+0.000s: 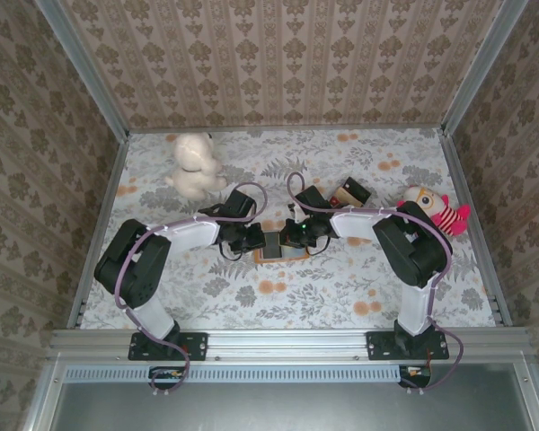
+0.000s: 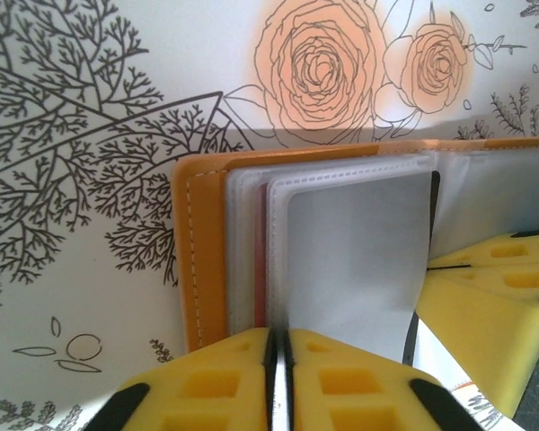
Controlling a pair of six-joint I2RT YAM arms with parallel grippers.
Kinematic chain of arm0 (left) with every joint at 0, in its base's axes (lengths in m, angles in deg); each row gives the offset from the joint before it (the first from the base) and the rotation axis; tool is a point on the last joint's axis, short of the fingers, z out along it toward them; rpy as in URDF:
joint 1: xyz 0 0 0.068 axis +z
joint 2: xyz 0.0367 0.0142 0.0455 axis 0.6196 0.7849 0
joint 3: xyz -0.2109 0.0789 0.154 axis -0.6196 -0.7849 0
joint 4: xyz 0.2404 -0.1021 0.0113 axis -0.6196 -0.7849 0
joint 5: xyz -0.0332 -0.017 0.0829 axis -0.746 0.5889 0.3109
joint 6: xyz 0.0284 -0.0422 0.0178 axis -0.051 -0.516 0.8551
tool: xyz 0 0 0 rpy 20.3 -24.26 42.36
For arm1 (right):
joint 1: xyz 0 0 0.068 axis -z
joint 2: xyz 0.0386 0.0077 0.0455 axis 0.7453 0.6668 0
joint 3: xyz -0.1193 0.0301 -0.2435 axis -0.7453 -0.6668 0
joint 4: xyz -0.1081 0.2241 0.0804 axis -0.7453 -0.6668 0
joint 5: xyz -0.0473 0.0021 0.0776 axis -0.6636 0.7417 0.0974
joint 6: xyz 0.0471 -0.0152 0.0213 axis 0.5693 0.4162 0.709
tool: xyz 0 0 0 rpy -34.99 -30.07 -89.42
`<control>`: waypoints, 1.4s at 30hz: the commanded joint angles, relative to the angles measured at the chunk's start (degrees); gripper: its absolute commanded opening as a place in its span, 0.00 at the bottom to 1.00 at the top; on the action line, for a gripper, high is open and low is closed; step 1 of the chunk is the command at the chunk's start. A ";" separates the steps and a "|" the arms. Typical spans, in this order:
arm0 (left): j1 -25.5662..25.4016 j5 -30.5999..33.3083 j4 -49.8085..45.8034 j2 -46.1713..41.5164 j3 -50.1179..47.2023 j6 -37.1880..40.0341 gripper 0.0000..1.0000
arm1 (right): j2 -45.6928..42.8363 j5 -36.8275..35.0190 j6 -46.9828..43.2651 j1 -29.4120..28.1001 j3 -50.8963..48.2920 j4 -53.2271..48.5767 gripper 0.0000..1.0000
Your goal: Take the credit cards out of the card holder
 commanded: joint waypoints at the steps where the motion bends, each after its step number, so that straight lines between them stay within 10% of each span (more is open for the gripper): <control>1: 0.37 -0.64 -0.92 -1.74 -1.06 1.11 0.18 | -2.27 -0.47 -2.60 0.68 -1.73 -2.63 0.05; 26: 0.13 -2.33 -3.45 2.65 3.88 4.70 0.08 | 0.28 0.92 -0.88 1.75 -2.82 -1.54 0.22; 42: 0.31 -0.61 -4.24 3.69 -0.09 3.42 0.06 | -0.92 6.61 1.60 3.26 -4.85 3.82 0.10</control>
